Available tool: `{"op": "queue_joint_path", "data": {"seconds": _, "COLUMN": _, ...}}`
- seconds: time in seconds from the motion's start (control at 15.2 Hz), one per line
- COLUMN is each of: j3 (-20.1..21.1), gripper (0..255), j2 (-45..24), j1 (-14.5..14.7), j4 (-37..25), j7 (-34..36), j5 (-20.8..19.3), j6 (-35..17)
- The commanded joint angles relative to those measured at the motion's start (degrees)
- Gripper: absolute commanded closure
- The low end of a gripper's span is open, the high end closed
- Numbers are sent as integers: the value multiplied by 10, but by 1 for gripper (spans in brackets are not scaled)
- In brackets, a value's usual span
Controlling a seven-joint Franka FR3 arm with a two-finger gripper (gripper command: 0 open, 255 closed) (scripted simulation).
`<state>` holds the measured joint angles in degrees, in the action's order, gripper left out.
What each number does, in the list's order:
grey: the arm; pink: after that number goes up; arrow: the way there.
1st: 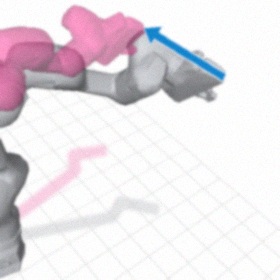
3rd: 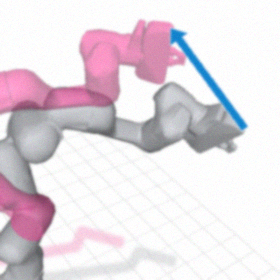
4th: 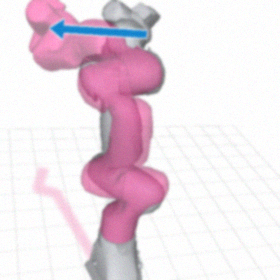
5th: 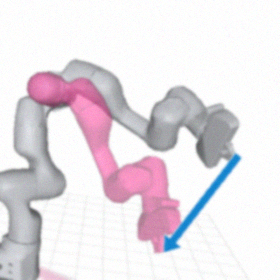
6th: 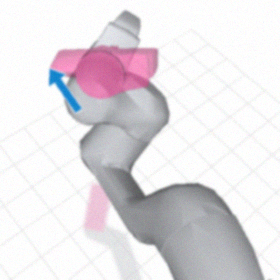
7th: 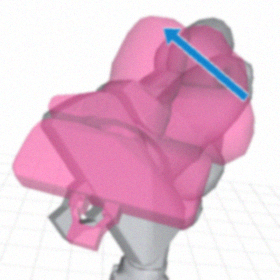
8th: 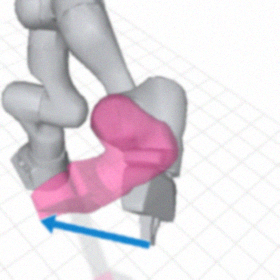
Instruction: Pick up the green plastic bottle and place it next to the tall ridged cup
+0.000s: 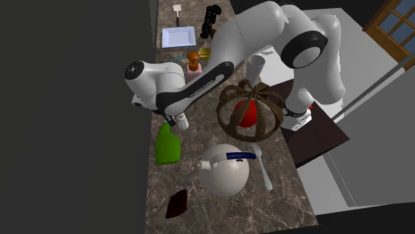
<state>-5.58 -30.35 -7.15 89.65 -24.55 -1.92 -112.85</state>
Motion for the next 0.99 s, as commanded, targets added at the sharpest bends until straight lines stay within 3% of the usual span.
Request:
{"op": "queue_joint_path", "data": {"seconds": 0.0, "j3": 0, "gripper": 255, "j2": 0, "j1": 0, "j4": 0, "j7": 0, "j5": 0, "j6": 0}}
{"op": "queue_joint_path", "data": {"seconds": 0.92, "j3": -1, "gripper": 255, "j2": 32, "j1": 1, "j4": -51, "j7": -4, "j5": -2, "j6": 83}}
